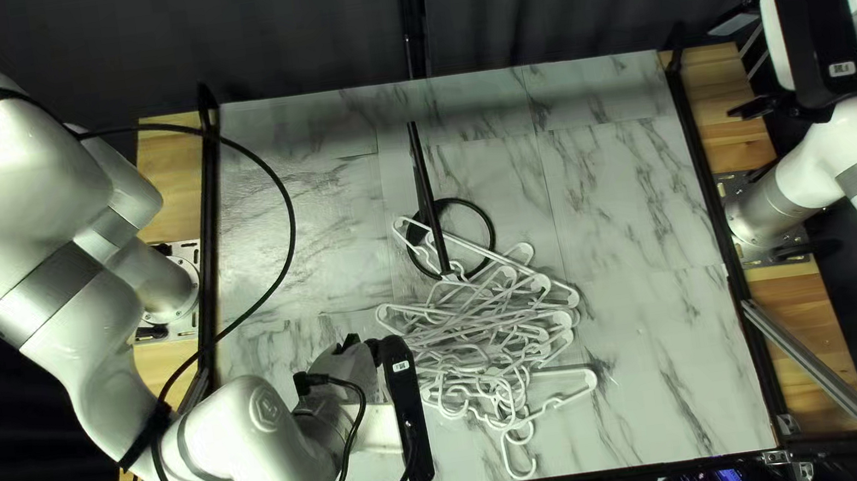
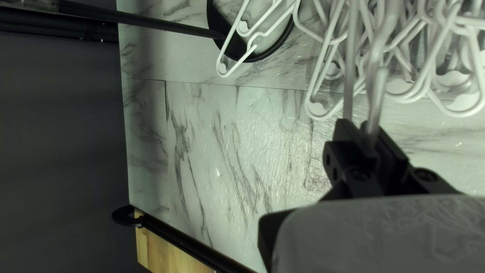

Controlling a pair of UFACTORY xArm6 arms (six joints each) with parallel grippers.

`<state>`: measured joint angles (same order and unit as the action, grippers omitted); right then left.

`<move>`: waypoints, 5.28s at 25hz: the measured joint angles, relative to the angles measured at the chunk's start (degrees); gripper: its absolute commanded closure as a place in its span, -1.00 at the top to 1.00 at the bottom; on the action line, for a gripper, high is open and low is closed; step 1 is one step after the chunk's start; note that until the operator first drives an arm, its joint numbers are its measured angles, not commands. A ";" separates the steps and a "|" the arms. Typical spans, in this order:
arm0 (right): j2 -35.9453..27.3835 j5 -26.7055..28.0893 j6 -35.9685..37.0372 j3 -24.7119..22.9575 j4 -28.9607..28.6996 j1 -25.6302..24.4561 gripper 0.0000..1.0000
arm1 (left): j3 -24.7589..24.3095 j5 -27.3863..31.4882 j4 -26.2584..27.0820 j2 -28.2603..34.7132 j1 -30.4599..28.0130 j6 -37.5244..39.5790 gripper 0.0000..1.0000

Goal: Remove hangers from rack and place onto table

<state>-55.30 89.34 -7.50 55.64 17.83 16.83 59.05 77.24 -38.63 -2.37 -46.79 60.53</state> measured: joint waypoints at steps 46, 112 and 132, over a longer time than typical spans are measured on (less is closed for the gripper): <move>0.00 0.00 0.00 0.00 0.00 0.00 1.00 | 0.04 7.11 -17.01 -19.62 -1.96 7.89 -1.00; 0.00 0.00 0.00 0.00 0.00 0.00 1.00 | -16.40 -11.54 -0.59 29.61 6.09 -7.47 1.00; 0.00 0.00 0.00 0.00 0.00 0.00 1.00 | -14.58 -7.26 7.76 47.55 14.79 -23.02 1.00</move>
<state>-55.30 89.34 -7.50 55.64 17.83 16.83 44.47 69.98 -30.88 45.18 -32.00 37.51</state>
